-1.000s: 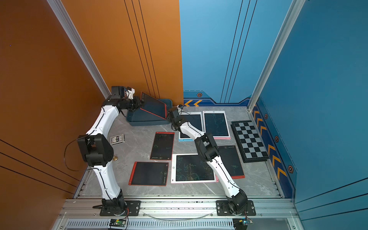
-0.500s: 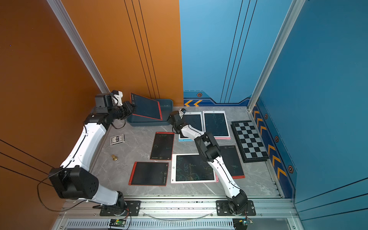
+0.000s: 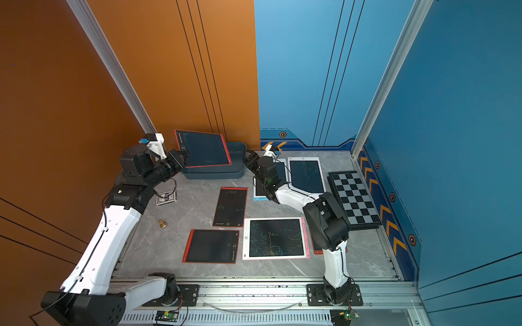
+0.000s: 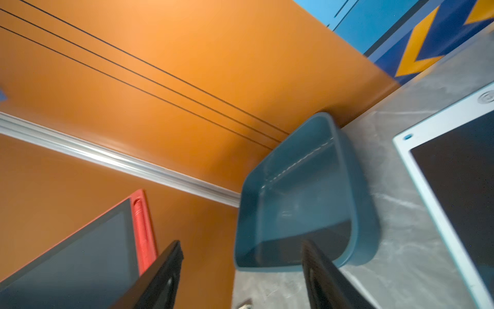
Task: Take out the writing tablet from the storage box
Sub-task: Pick up the writing tablet from the storage box.
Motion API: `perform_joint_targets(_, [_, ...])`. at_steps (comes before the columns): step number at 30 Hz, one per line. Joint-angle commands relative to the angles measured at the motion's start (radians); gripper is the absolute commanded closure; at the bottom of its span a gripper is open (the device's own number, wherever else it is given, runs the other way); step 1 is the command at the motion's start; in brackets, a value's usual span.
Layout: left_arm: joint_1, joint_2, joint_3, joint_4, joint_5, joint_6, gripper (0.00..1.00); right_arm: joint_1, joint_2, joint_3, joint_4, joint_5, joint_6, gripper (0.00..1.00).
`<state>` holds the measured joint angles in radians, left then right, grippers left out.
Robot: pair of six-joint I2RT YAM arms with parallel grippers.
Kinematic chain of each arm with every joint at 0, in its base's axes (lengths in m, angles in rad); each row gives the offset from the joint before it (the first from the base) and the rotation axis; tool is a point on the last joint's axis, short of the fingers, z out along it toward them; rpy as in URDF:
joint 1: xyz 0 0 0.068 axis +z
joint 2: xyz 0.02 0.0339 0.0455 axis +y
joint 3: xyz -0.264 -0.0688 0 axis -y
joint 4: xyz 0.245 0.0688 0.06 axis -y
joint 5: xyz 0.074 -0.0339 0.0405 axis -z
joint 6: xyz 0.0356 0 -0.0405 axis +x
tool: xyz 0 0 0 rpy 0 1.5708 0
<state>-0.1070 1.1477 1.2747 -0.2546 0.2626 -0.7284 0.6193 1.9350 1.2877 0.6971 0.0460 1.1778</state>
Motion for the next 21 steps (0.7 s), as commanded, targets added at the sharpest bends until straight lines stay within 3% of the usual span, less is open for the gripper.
perform_joint_targets(1, [-0.029, -0.025, -0.036, 0.179, -0.087, -0.088, 1.0, 0.037, -0.025, -0.127, 0.263, -0.071, 0.163, 0.26])
perform_joint_targets(8, [-0.112, -0.051, -0.068, 0.259, -0.191, -0.138, 1.0, 0.147, -0.008, -0.223, 0.697, -0.097, 0.284, 0.25])
perform_joint_targets(21, [-0.183, -0.073, -0.113, 0.285, -0.209, -0.191, 1.0, 0.181, 0.005, -0.142, 0.72, -0.149, 0.317, 0.3])
